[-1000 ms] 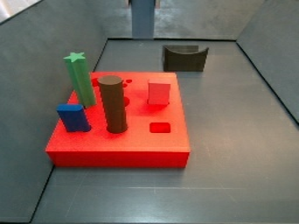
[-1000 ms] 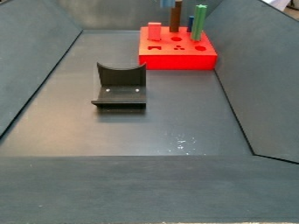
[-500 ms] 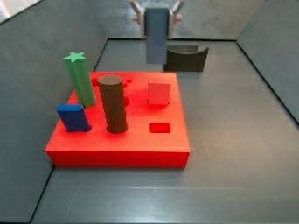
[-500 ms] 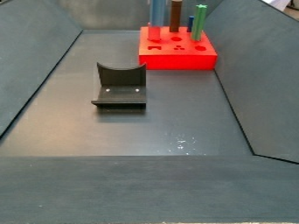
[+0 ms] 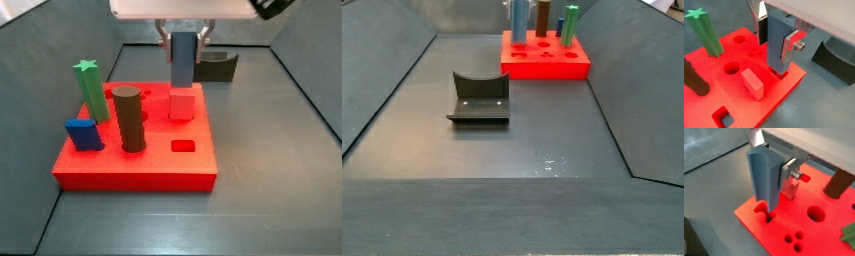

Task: Pick up the arch object. Move up. Place the arch object on the fixture. Regrasp the arch object. Rotate the arch object. Move to above the board. Insert the arch object.
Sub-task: Insert the arch object.

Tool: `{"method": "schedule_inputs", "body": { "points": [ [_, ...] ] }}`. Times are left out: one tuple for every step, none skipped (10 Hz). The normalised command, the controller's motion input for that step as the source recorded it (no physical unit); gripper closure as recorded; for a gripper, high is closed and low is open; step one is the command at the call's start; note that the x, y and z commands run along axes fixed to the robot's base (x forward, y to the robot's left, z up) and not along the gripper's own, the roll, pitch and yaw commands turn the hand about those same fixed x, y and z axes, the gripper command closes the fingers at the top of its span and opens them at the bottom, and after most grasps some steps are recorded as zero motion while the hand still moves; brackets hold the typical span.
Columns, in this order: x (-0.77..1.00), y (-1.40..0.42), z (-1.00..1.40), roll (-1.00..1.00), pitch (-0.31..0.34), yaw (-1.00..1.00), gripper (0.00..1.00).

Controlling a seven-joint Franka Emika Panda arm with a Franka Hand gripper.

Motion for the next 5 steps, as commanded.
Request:
{"method": "schedule_inputs", "body": {
  "points": [
    [-0.04,0.10,-0.19,0.00,0.000,-0.13,1.00],
    [0.00,0.00,-0.21,-0.02,-0.026,-0.08,1.00],
    [0.07,0.00,-0.27,-0.10,-0.081,-0.07,1.00],
    [0.01,0.00,-0.31,-0.01,-0.067,-0.02,1.00],
    [0.00,0.03,-0.32,0.06,-0.011,0.00,1.00]
  ]
}}
